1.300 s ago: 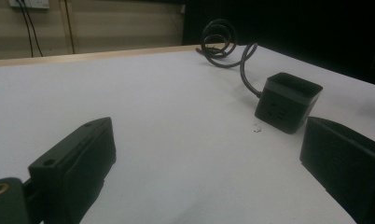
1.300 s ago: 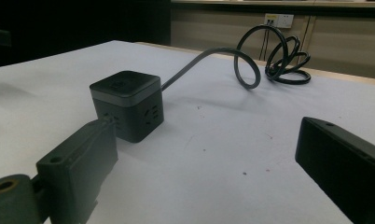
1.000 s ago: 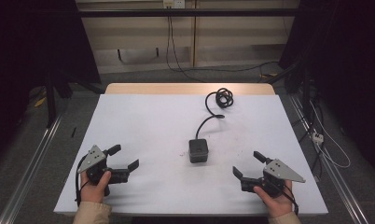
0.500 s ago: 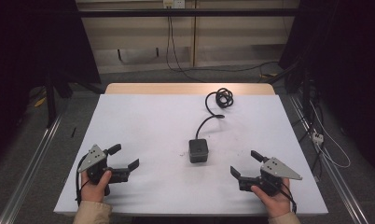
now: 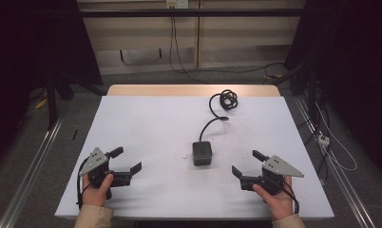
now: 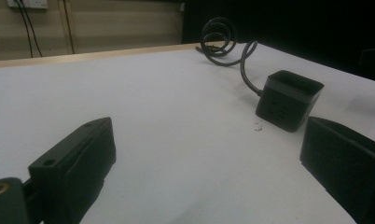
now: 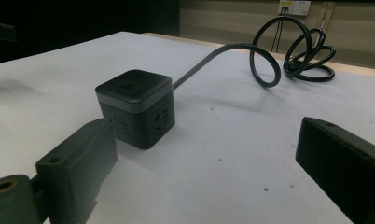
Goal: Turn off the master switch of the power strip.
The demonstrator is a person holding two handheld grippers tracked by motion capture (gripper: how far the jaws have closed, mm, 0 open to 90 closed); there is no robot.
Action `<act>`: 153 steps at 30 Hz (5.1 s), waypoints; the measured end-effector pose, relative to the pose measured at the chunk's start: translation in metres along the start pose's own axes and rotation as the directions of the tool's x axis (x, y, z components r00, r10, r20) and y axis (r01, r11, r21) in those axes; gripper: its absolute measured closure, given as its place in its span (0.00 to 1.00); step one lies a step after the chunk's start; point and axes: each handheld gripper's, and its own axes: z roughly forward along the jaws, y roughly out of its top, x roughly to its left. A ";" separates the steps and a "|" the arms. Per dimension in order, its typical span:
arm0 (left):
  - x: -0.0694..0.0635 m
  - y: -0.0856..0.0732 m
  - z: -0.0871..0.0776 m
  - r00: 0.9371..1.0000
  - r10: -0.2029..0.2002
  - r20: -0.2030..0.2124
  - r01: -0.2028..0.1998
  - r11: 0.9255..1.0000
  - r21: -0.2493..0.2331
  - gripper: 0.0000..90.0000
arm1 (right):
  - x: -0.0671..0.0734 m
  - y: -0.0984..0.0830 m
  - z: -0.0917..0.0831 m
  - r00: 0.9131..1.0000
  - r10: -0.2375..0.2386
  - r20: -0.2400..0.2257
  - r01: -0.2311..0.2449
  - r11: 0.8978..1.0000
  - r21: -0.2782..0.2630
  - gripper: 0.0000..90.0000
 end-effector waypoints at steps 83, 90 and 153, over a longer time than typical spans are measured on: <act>-0.003 -0.002 -0.002 1.000 0.005 0.002 -0.005 1.000 -0.005 0.03 | 0.009 0.033 0.041 0.997 0.033 -0.076 -0.030 0.999 0.032 0.11; -0.003 -0.001 -0.001 1.000 0.006 0.005 -0.005 1.000 -0.006 0.03 | 0.011 0.036 0.044 0.996 0.033 -0.086 -0.031 0.999 0.028 0.12; -0.005 0.000 0.003 1.000 0.011 0.012 -0.011 1.000 -0.001 0.03 | 0.018 0.047 0.070 0.988 0.052 -0.148 -0.043 0.997 0.062 0.33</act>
